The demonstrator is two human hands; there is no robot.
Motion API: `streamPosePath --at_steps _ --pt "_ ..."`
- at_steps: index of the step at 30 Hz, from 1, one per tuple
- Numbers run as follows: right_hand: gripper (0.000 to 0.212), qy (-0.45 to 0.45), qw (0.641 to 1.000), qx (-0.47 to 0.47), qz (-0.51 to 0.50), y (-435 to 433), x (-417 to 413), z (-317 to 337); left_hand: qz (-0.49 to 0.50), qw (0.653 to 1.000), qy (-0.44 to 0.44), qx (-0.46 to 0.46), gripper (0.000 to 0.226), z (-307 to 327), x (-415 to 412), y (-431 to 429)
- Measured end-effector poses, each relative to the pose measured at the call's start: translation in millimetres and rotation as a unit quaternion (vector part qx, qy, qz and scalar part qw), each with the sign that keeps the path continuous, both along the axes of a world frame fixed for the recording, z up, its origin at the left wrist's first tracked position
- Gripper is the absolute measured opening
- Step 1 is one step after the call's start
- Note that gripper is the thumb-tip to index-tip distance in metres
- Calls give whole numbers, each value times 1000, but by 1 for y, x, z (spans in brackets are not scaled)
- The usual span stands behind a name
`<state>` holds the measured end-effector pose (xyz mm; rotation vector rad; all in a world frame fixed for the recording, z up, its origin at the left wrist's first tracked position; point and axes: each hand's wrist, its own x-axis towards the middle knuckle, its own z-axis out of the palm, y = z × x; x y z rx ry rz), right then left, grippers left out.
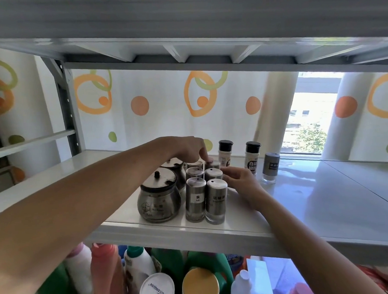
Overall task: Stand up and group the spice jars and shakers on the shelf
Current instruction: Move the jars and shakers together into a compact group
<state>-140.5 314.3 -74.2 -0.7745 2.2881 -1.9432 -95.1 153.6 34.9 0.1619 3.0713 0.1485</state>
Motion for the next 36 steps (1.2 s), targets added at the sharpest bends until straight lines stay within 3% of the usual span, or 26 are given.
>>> streamPosePath --at_steps 15,18,21,23,28,32,36 --pt "23 -35 999 -15 -3 -1 4 2 -28 999 19 9 71 -2 -8 -5" --pt "16 54 988 -50 -134 7 -3 1 -35 998 45 28 69 2 -5 1" --pt "21 153 914 -27 -375 29 -17 -3 -37 994 88 50 64 9 -1 19" --pt "38 168 878 -9 -447 50 -28 -6 -56 992 94 71 66 10 -7 33" --pt "85 97 919 58 -377 96 -57 -18 -116 987 113 13 68 -5 -45 74" --pt "90 69 952 77 -289 102 -65 -18 -172 968 136 -122 61 -17 -69 103" --pt "87 40 968 77 -236 101 -71 -16 -157 965 121 -170 66 -24 -87 116"
